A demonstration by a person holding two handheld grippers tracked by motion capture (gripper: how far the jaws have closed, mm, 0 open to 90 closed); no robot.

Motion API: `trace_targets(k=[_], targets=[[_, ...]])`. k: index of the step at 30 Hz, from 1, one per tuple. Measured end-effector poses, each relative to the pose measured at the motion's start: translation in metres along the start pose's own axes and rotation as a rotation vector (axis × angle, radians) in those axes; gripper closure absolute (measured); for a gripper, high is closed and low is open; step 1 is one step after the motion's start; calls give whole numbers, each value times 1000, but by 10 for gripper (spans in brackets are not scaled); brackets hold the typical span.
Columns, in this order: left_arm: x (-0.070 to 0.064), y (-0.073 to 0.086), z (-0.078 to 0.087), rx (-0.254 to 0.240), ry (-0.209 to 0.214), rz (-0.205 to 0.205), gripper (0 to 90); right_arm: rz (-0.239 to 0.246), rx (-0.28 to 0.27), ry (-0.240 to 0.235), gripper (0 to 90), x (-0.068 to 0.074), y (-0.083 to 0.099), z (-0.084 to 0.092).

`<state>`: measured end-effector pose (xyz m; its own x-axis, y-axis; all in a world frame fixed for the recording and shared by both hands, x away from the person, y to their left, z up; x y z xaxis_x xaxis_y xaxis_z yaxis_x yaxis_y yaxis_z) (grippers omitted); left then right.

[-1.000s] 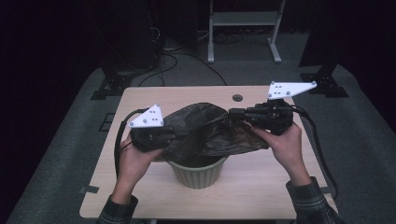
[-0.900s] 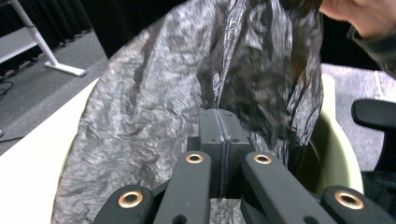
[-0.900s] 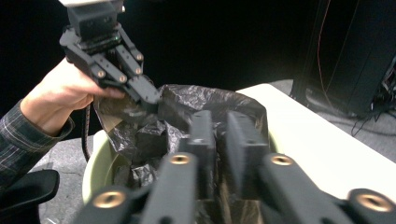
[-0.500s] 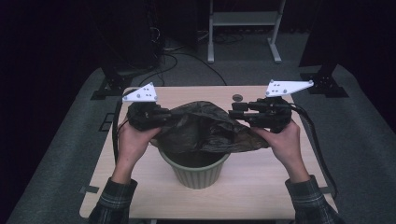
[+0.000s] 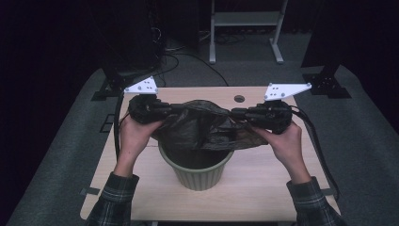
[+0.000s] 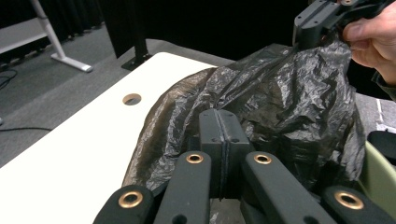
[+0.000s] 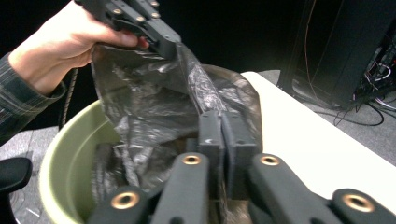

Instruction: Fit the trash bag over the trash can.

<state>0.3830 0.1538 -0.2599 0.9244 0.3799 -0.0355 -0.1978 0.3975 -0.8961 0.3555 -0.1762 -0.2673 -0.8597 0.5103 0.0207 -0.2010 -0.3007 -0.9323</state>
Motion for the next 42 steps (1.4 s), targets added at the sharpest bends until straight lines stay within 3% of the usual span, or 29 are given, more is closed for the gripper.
trace_targets(k=[7, 14, 18, 21, 23, 26, 28, 31, 35, 38, 42], targets=[[29, 10, -2, 11, -18, 46, 900, -65, -3, 4, 900, -35, 0, -26], [68, 36, -12, 44, -48, 146, 900, -135, 60, 40, 900, -70, 16, -71], [79, 54, -19, 77, -55, 194, 900, -160, 106, 47, 900, -76, 28, -90], [82, 67, -26, 121, -66, 216, 900, -156, 159, 48, 900, -74, 41, -102], [83, 74, -28, 122, -55, 227, 900, -164, 176, 44, 900, -74, 49, -107], [80, 74, -27, 115, -46, 220, 900, -174, 153, 60, 869, -75, 51, -100], [77, 71, -25, 119, -48, 211, 900, -196, 96, 75, 694, -76, 43, -84], [75, 69, -23, 120, -48, 207, 900, -191, 25, 85, 608, -75, 27, -55], [73, 68, -22, 122, -50, 202, 900, -166, -41, 38, 525, -67, 11, -24], [72, 67, -21, 119, -50, 204, 900, -140, -54, -1, 470, -60, 6, -18], [71, 67, -21, 121, -46, 204, 900, -114, -25, -30, 416, -52, 6, -29]])
Point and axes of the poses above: each handheld gripper's, and its own axes: z roughly backward along the jaws, y roughly out of its underside, x roughly to its left, the point moved 2 cm from there along -z, roughly forward along the jaws, and after that the axes turned 4 degrees about y, right-handed, at the moved point
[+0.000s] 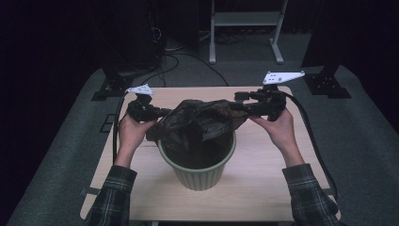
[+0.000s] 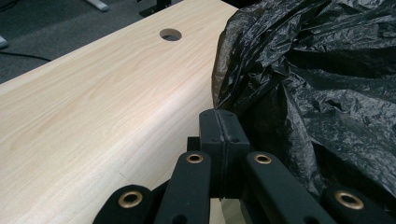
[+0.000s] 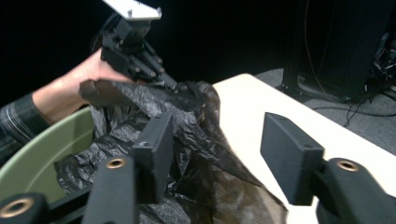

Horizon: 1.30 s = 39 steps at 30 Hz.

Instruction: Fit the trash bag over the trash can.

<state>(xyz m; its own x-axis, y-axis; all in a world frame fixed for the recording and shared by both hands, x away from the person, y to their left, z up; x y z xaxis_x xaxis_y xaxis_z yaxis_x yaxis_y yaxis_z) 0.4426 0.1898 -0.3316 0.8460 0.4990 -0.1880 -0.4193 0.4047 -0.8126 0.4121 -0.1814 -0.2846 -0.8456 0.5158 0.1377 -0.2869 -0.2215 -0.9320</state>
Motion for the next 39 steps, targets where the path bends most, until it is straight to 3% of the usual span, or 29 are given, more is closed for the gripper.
trace_targets(k=[2, 6, 10, 14, 21, 27, 31, 35, 39], targets=[[-1, 0, 0, 1, 7, 0, 900, 5, 19, -4, 494, 2, 2, -6], [-2, 2, -1, 13, 13, 3, 900, 35, 29, -31, 815, 7, 5, -10], [2, 8, -2, 38, 15, 30, 900, 55, 34, -43, 894, 15, 11, -2], [7, 17, -6, 66, 23, 62, 900, 60, 50, -62, 897, 22, 26, 13], [8, 29, -9, 92, 33, 70, 900, 71, 67, -110, 898, 42, 54, 44], [5, 36, -6, 102, 39, 78, 900, 52, 67, -183, 898, 60, 82, 66], [3, 38, -3, 105, 40, 79, 900, 48, 111, -227, 898, 75, 102, 72], [0, 37, 0, 93, 35, 65, 900, 33, 160, -205, 895, 77, 119, 74], [-5, 35, 4, 80, 27, 41, 900, 15, 106, -197, 708, 74, 112, 79]])
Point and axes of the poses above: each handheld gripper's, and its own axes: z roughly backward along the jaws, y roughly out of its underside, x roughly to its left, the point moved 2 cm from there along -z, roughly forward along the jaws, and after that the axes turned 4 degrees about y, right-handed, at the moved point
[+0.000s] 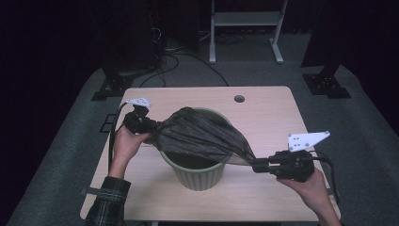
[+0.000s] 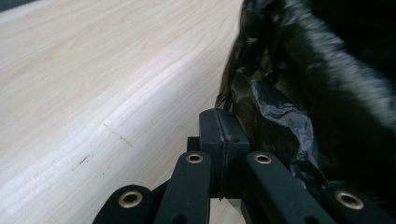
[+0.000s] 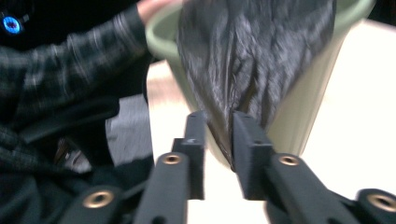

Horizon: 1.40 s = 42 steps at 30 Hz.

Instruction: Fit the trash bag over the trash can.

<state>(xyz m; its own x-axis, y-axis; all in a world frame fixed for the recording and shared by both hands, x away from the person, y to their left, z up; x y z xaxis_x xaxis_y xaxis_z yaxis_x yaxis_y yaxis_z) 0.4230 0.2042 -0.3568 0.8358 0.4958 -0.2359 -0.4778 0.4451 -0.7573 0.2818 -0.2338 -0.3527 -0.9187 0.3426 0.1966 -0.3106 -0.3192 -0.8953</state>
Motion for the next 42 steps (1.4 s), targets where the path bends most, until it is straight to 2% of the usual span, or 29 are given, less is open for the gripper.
trace_targets(k=[1, 5, 7, 10, 12, 15, 17, 18, 21, 25, 28, 31, 34, 36, 38, 42], targets=[[-1, -1, 1, -7, -2, -5, 900, 4, -29, 10, 670, 0, -6, 5], [-5, -6, 6, -21, -7, -27, 900, 43, -124, 53, 634, 3, -37, 21], [-6, -8, 7, -24, -7, -32, 900, 67, -146, 81, 621, 1, -54, 22], [-8, -11, 8, -28, -7, -44, 900, 76, -119, 106, 599, -6, -73, 5], [-9, -12, 8, -34, -3, -46, 900, 76, -82, 114, 576, -13, -82, -13], [-9, -11, 8, -33, -2, -47, 900, 82, -7, 143, 594, -23, -87, -39], [-9, -11, 9, -37, -1, -47, 900, 90, 37, 158, 680, -28, -86, -53], [-9, -11, 9, -40, -2, -46, 900, 96, 48, 190, 728, -30, -85, -56], [-9, -12, 11, -48, -1, -54, 900, 89, 30, 209, 894, -37, -84, -58], [-5, -13, 10, -70, -4, -62, 900, 58, -8, 269, 898, -53, -85, -55], [0, -14, 6, -75, -12, -52, 900, -12, -31, 322, 899, -76, -82, -56], [8, -12, -2, -55, -14, -20, 900, -83, 3, 388, 899, -102, -70, -66], [15, -8, -14, -34, 6, 9, 900, -160, 42, 400, 899, -123, -51, -81], [17, -6, -22, 17, -31, 6, 900, -190, 85, 418, 899, -131, -40, -92], [19, -2, -28, 30, -19, 20, 900, -212, 114, 422, 899, -136, -30, -101], [21, 10, -33, 83, -28, 35, 900, -229, 165, 448, 899, -140, -12, -107]])
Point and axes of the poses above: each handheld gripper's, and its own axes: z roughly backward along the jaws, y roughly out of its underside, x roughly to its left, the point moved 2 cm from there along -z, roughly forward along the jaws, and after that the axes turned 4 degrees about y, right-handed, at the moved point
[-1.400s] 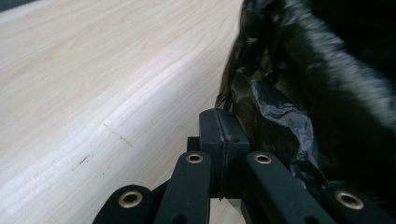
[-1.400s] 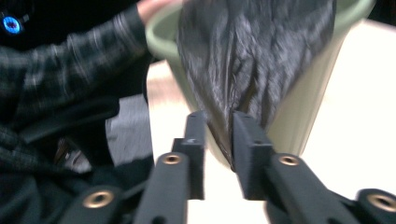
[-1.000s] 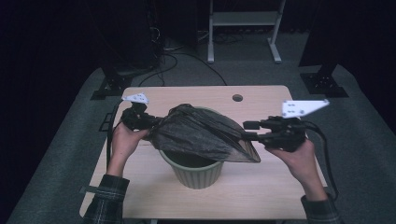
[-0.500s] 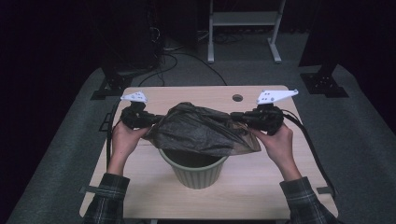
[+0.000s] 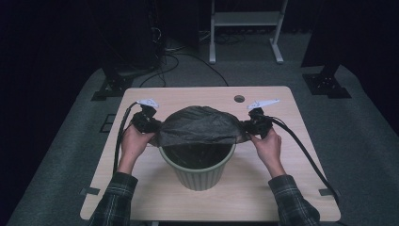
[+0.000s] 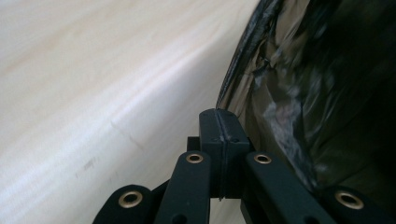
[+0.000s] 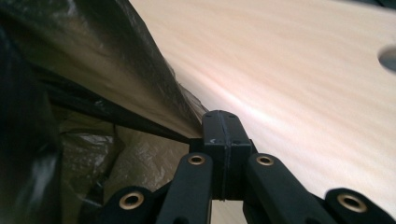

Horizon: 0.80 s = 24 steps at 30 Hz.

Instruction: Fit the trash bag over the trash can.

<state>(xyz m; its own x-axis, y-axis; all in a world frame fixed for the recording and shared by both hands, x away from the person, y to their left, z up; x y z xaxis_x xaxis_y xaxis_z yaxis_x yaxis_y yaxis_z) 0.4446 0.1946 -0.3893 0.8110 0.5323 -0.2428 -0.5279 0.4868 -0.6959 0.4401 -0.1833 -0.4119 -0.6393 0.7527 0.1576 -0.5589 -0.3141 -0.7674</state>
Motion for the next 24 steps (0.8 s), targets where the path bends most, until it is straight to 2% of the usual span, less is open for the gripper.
trace_targets(k=[1, 3, 5, 6, 8, 10, 12, 13, 15, 16, 18, 22, 24], targets=[[1, 3, -1, 10, -3, 6, 900, -6, 9, 4, 899, -2, 4, 0], [3, 7, 0, -2, 9, 14, 900, -17, 9, -14, 897, -5, 12, 3], [2, 8, 2, -26, 20, 16, 900, -25, -34, -27, 779, -7, 13, 15], [1, 7, 4, -38, 24, 17, 900, -29, -61, -40, 750, -7, 10, 23], [-2, 5, 7, -43, 27, 7, 900, -10, -141, -57, 688, -4, 0, 45], [-5, 3, 9, -49, 27, -5, 900, 11, -199, -74, 653, 0, -10, 65], [-7, 1, 12, -54, 28, -14, 900, 32, -274, -122, 600, 7, -24, 84], [-8, 0, 12, -56, 27, -18, 900, 45, -296, -164, 575, 11, -30, 91], [-10, -2, 13, -59, 28, -22, 900, 82, -323, -214, 526, 24, -42, 99], [-10, -2, 13, -59, 27, -24, 900, 100, -321, -240, 489, 30, -47, 99], [-10, -3, 14, -62, 29, -28, 900, 130, -311, -270, 476, 43, -57, 93], [-12, -3, 15, -65, 33, -32, 900, 165, -273, -307, 466, 60, -73, 71], [-13, -3, 16, -67, 35, -33, 900, 179, -233, -325, 558, 67, -78, 60]])
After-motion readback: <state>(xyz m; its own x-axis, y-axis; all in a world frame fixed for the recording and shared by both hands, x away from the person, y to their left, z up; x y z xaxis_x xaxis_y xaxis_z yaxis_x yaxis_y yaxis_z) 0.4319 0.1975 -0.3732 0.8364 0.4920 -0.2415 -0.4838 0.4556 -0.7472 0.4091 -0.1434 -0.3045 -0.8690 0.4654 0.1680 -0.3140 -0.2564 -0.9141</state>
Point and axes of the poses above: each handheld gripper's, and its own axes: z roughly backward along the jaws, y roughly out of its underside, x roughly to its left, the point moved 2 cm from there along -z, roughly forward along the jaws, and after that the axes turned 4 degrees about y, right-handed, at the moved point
